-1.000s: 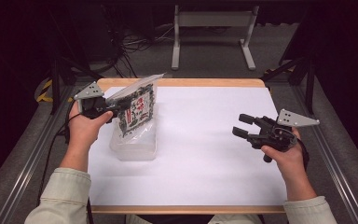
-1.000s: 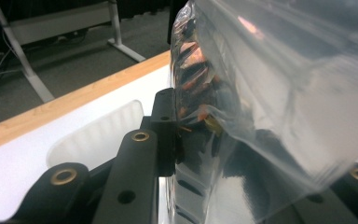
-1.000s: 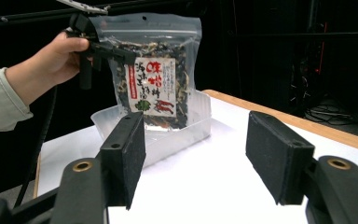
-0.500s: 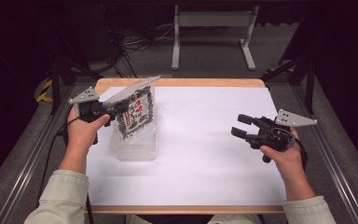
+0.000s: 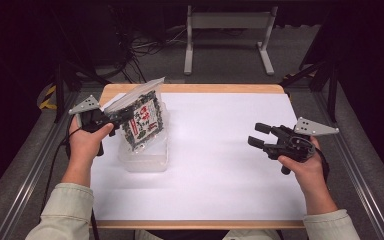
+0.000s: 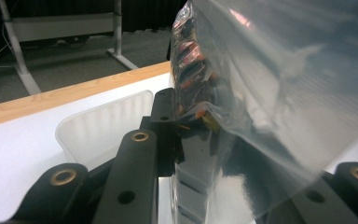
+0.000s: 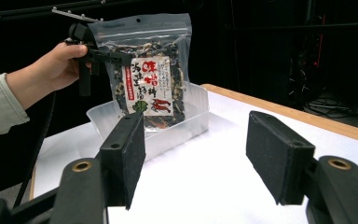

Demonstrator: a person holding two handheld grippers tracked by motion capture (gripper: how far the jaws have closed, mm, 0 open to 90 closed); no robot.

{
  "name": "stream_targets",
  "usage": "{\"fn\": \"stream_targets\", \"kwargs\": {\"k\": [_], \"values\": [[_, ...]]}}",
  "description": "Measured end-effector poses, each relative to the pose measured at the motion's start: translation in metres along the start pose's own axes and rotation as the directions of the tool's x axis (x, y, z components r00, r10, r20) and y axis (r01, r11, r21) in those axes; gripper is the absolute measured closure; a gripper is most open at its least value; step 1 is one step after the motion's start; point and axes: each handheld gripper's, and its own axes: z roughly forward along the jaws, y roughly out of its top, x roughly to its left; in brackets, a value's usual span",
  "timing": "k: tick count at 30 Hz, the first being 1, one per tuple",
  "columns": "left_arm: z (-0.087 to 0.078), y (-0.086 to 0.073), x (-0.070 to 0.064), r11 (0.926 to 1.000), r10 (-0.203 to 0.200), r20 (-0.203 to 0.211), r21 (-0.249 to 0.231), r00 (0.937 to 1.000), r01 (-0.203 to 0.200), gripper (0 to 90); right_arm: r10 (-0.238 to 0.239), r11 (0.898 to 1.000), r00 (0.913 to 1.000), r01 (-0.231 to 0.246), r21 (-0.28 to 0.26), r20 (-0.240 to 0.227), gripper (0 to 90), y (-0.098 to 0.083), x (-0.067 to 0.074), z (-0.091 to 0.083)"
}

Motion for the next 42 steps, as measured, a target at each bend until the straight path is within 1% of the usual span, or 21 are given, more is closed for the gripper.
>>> {"fn": "stream_targets", "kwargs": {"k": [8, 10, 12, 13, 14, 16, 18, 19, 21, 22, 23, 24, 25, 28, 31, 33, 34, 37, 38, 41, 42], "values": [[0.001, 0.002, -0.003, 0.9996, 0.029, 0.006, 0.0, 0.9996, -0.029, 72.2, 0.003, 1.0, 1.0, -0.003, 0.005, 0.003, 38.3, -0.002, -0.001, 0.0], [0.002, 0.004, -0.006, 0.9986, 0.053, 0.001, -0.004, 0.9986, -0.053, 71.9, 0.007, 1.0, 1.0, -0.007, 0.005, 0.004, 38.3, -0.002, -0.002, 0.001], [0.002, 0.005, -0.007, 0.9984, 0.057, -0.002, -0.003, 0.9984, -0.057, 71.1, 0.007, 1.0, 1.0, -0.007, 0.004, 0.004, 38.3, -0.002, -0.002, 0.001], [0.003, 0.006, -0.009, 0.998, 0.063, -0.001, -0.008, 0.998, -0.063, 71.1, 0.007, 1.0, 1.0, -0.007, 0.003, 0.002, 38.3, -0.002, -0.003, 0.001], [0.003, 0.006, -0.011, 0.9976, 0.067, -0.004, -0.017, 0.9978, -0.067, 68.6, 0.01, 1.0, 1.0, -0.01, 0.004, 0.002, 38.3, -0.002, -0.003, 0.002], [0.003, 0.009, -0.015, 0.9973, 0.06, -0.025, -0.042, 0.9979, -0.061, 56.8, 0.01, 1.0, 1.0, -0.01, 0.006, 0.001, 38.3, -0.002, -0.003, 0.003], [0.002, 0.011, -0.019, 0.995, 0.064, -0.069, -0.072, 0.9955, -0.069, 38.1, 0.01, 1.0, 0.9999, -0.01, 0.007, -0.001, 38.2, -0.003, -0.004, 0.004], [0.001, 0.013, -0.021, 0.9942, 0.069, -0.087, -0.076, 0.9938, -0.076, 29.6, 0.012, 1.0, 0.9999, -0.012, 0.008, -0.001, 38.1, -0.003, -0.004, 0.004], [-0.003, 0.016, -0.025, 0.992, 0.073, -0.103, -0.096, 0.9921, -0.083, 21.1, 0.013, 1.0, 0.9999, -0.013, 0.01, -0.002, 38.0, -0.003, -0.004, 0.005], [-0.003, 0.016, -0.025, 0.992, 0.073, -0.103, -0.096, 0.9921, -0.083, 18.1, 0.011, 1.0, 0.9999, -0.011, 0.011, -0.002, 37.9, -0.004, -0.005, 0.006], [-0.008, 0.018, -0.03, 0.9885, 0.086, -0.122, -0.114, 0.9888, -0.1, 15.7, 0.012, 1.0, 0.9999, -0.012, 0.012, -0.003, 37.8, -0.004, -0.004, 0.006], [-0.008, 0.018, -0.03, 0.9885, 0.086, -0.122, -0.114, 0.9888, -0.1, 13.6, 0.012, 1.0, 0.9999, -0.012, 0.012, -0.003, 37.8, -0.004, -0.004, 0.006], [-0.012, 0.019, -0.034, 0.9858, 0.093, -0.131, -0.127, 0.987, -0.109, 13.6, 0.012, 1.0, 0.9999, -0.012, 0.012, -0.003, 37.7, -0.004, -0.004, 0.006], [-0.027, 0.02, -0.046, 0.9814, 0.119, -0.147, -0.133, 0.982, -0.139, 10.4, 0.007, 1.0, 1.0, -0.007, 0.014, 0.001, 37.3, -0.004, -0.005, 0.005], [-0.041, 0.017, -0.054, 0.9778, 0.129, -0.15, -0.146, 0.9803, -0.151, 9.0, 0.009, 1.0, 0.9999, -0.009, 0.014, 0.013, 36.7, -0.005, -0.007, 0.002], [-0.05, 0.014, -0.058, 0.9782, 0.127, -0.157, -0.143, 0.9793, -0.15, 8.7, 0.009, 1.0, 0.9997, -0.01, 0.02, 0.021, 36.4, -0.006, -0.008, 0.0], [-0.05, 0.014, -0.058, 0.9782, 0.127, -0.157, -0.143, 0.9793, -0.15, 8.7, 0.009, 1.0, 0.9997, -0.01, 0.02, 0.021, 36.4, -0.006, -0.008, 0.0], [-0.061, 0.005, -0.063, 0.9794, 0.122, -0.173, -0.139, 0.9774, -0.147, 8.5, 0.01, 1.0, 0.9994, -0.011, 0.025, 0.033, 35.5, -0.009, -0.009, -0.004], [-0.065, 0.001, -0.064, 0.9805, 0.115, -0.168, -0.139, 0.979, -0.139, 8.5, 0.008, 1.0, 0.9993, -0.009, 0.025, 0.037, 35.2, -0.01, -0.009, -0.005], [-0.072, -0.012, -0.066, 0.9843, 0.111, -0.174, -0.117, 0.9785, -0.132, 8.5, 0.007, 1.0, 0.9986, -0.008, 0.029, 0.052, 34.6, -0.012, -0.009, -0.011], [-0.073, -0.015, -0.067, 0.9859, 0.105, -0.171, -0.111, 0.9797, -0.125, 8.5, 0.006, 1.0, 0.9983, -0.007, 0.031, 0.058, 34.3, -0.013, -0.01, -0.012]]}}
